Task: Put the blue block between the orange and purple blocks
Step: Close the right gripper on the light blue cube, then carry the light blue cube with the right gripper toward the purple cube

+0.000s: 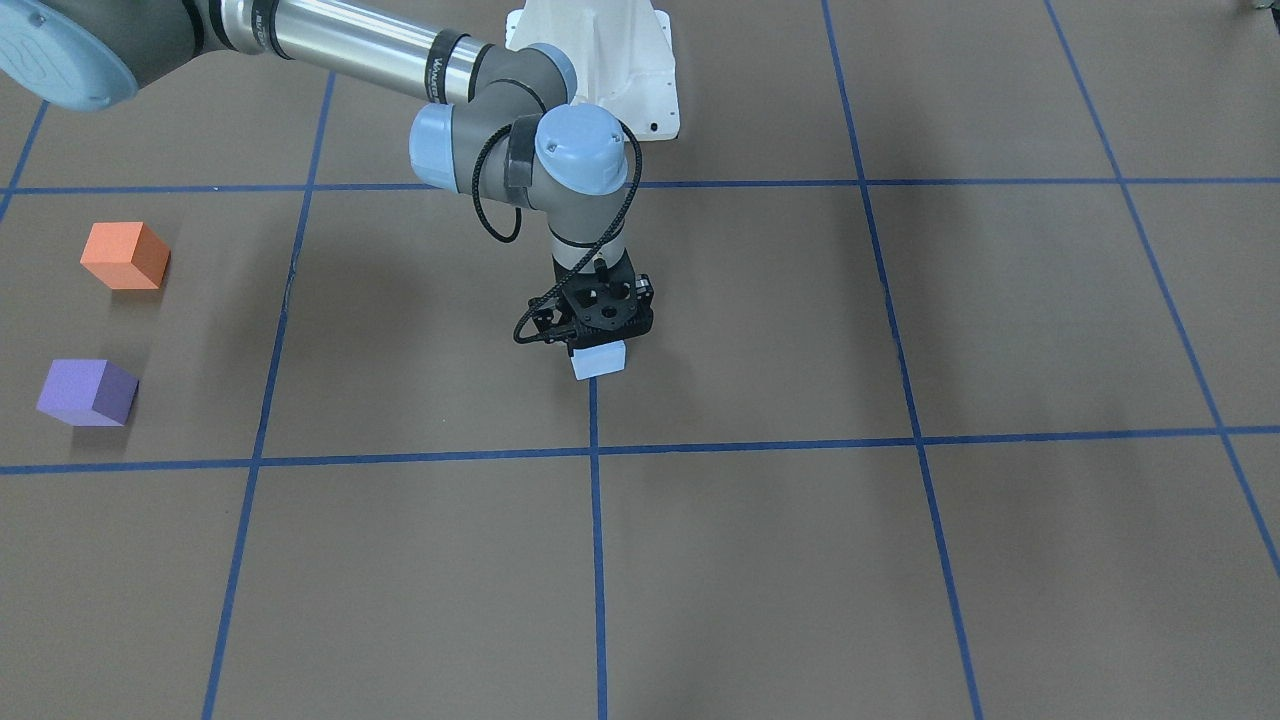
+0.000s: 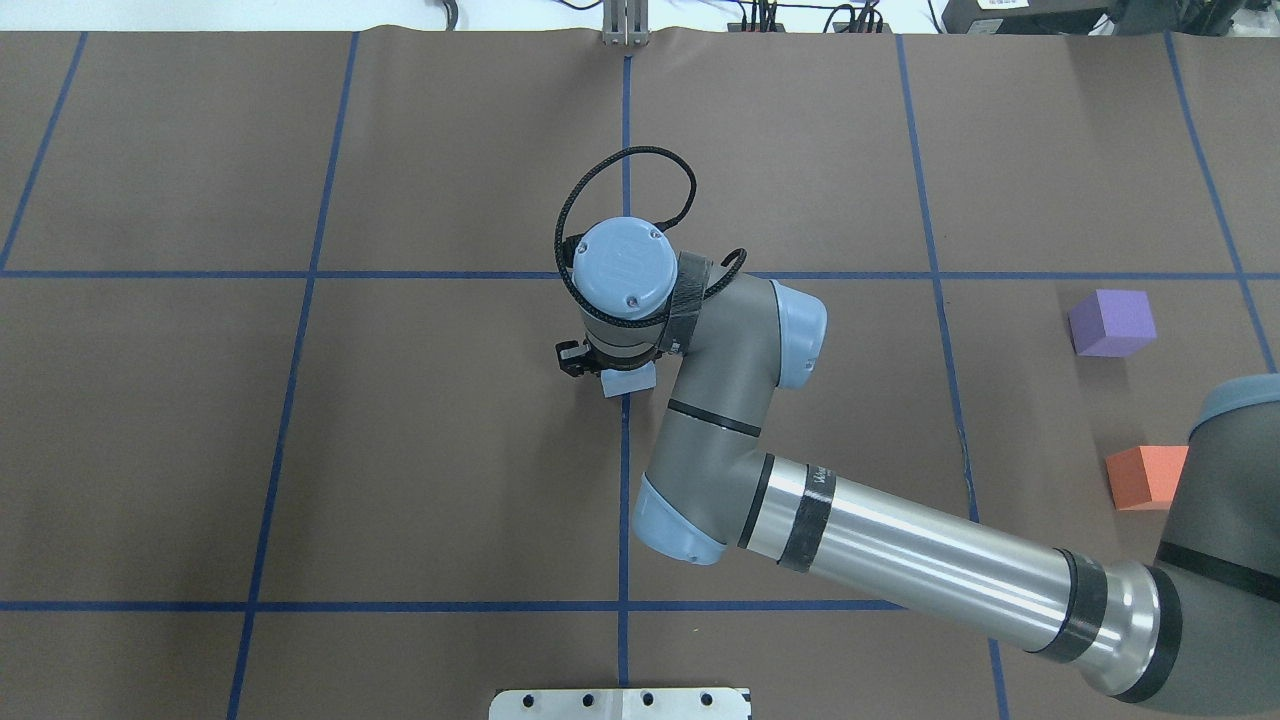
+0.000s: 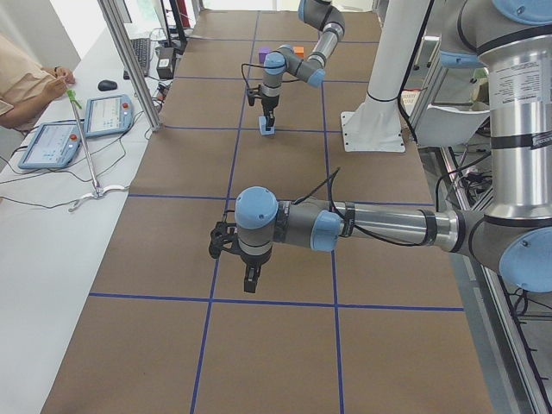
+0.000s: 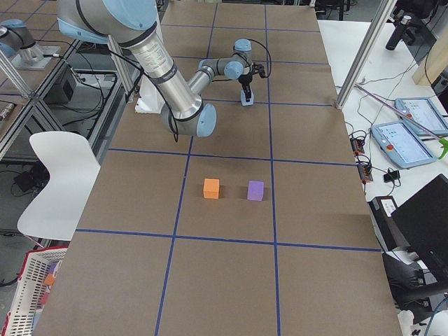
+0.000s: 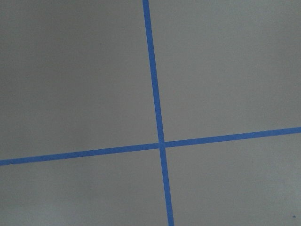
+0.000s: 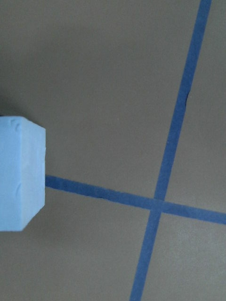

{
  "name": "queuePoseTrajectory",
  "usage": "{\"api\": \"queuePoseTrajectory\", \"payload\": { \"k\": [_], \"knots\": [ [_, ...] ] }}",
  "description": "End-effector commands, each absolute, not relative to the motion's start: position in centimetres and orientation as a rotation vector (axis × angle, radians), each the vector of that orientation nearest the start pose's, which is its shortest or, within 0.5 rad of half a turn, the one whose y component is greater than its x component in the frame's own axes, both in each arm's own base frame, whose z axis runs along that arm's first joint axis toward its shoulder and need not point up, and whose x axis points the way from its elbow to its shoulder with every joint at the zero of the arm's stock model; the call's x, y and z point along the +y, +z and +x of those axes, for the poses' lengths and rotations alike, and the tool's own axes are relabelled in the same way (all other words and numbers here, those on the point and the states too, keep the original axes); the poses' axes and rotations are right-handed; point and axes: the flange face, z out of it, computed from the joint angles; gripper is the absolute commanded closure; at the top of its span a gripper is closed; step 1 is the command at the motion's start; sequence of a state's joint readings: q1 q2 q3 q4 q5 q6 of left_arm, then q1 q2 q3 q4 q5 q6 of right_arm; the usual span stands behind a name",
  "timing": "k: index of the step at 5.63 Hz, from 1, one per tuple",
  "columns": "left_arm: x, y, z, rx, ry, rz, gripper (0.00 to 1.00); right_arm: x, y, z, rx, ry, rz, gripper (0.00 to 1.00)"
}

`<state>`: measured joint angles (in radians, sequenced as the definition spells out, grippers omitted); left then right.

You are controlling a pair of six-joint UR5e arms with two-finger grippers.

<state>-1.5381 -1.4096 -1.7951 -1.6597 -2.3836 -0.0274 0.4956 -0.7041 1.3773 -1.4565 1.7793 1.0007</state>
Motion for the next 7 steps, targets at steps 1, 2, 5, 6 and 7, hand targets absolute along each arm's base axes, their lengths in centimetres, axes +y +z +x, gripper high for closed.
{"api": "queuePoseTrajectory", "payload": {
  "k": [1,2,5,6,7],
  "knots": [
    [-42.0,63.3,-4.9,0.808,0.031,0.068,0.00,-50.1,19.0,-54.3,-0.847,-0.121,0.234,1.00],
    [-41.8,63.3,-4.9,0.808,-0.016,0.051,0.00,-50.7,21.0,-45.5,-0.918,-0.141,0.228,1.00],
    [-41.8,63.3,-4.9,0.807,-0.049,0.037,0.00,-54.3,31.9,-22.3,-0.956,-0.082,0.193,1.00],
    [-41.7,63.3,-4.9,0.807,-0.049,0.037,0.00,-52.4,37.4,-18.3,-0.907,-0.016,0.153,1.00],
    [-41.8,63.1,-4.9,0.807,-0.048,0.039,0.00,-49.2,44.4,-16.4,-0.856,-0.098,0.149,1.00]
  ]
}}
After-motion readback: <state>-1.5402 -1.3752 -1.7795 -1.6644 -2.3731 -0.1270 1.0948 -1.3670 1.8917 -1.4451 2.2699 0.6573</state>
